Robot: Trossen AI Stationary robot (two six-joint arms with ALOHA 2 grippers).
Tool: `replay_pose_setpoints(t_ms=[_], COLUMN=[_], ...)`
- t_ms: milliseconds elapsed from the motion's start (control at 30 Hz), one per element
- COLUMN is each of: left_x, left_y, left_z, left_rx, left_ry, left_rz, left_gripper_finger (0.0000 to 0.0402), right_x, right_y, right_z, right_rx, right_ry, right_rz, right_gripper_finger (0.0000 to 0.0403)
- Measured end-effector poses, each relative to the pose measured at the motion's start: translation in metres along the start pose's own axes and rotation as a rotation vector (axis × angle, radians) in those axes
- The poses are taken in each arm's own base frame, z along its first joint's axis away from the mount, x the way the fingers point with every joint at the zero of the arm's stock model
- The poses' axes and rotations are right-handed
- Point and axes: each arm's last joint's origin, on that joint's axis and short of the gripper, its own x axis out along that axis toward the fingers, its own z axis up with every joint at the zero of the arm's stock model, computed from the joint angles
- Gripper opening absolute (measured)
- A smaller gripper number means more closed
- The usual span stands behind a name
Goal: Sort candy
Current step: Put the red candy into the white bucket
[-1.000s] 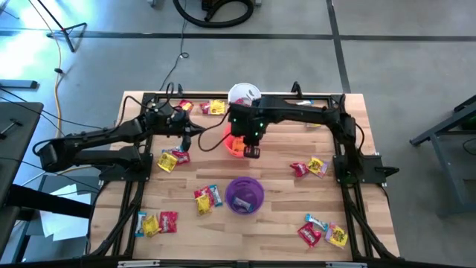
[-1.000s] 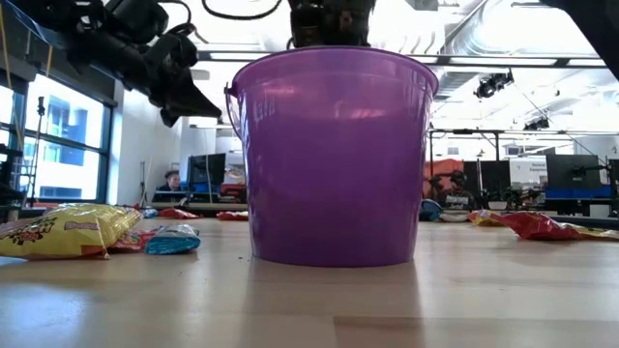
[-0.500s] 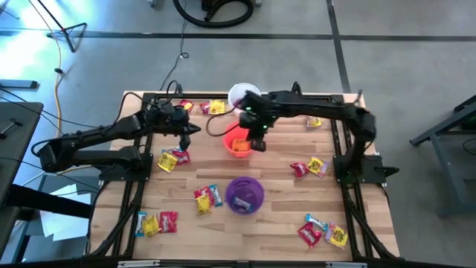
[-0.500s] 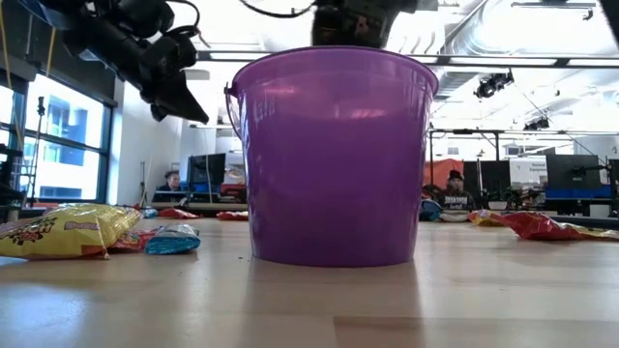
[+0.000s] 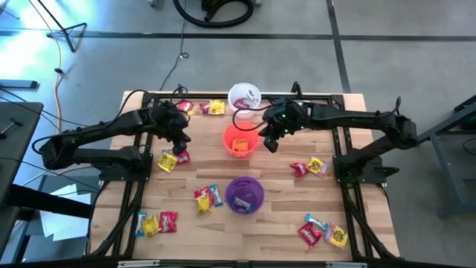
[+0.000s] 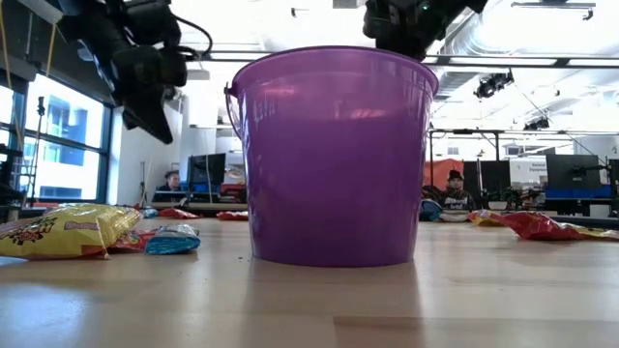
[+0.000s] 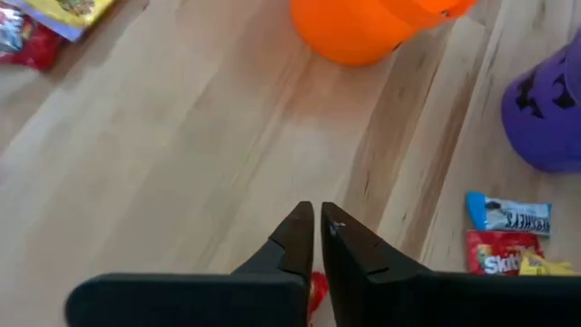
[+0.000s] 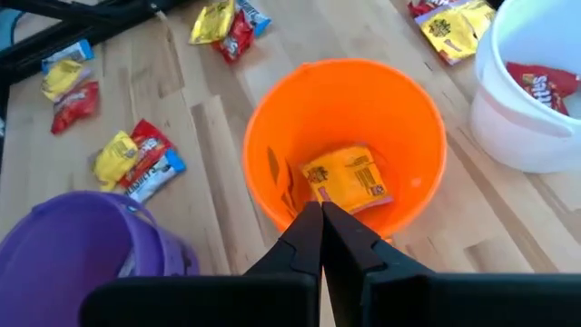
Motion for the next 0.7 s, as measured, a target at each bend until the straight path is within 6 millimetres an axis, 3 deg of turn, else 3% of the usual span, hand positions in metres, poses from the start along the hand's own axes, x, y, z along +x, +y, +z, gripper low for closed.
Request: replay_pose_setpoints(t_ms=[433,700], left_x=[0.051,0.071], left_y=[0.001,0.005], left_z=[-0.004,-0.001], left_rx=[-0.082,-0.029], left_ry=[0.317,0.554], left_rz=[0.055,0.159], left_gripper_finger=[0.0144,0.0166], right_x=[-0.002,-0.002], right_y=[0.001,0.001], right_z=[0.0,0.0], right_rx=[-0.036,-0.068], right_ry=[-0.001,-0.002], right_rz=[0.014,0.015], right_gripper_finger=[0.0,0.0])
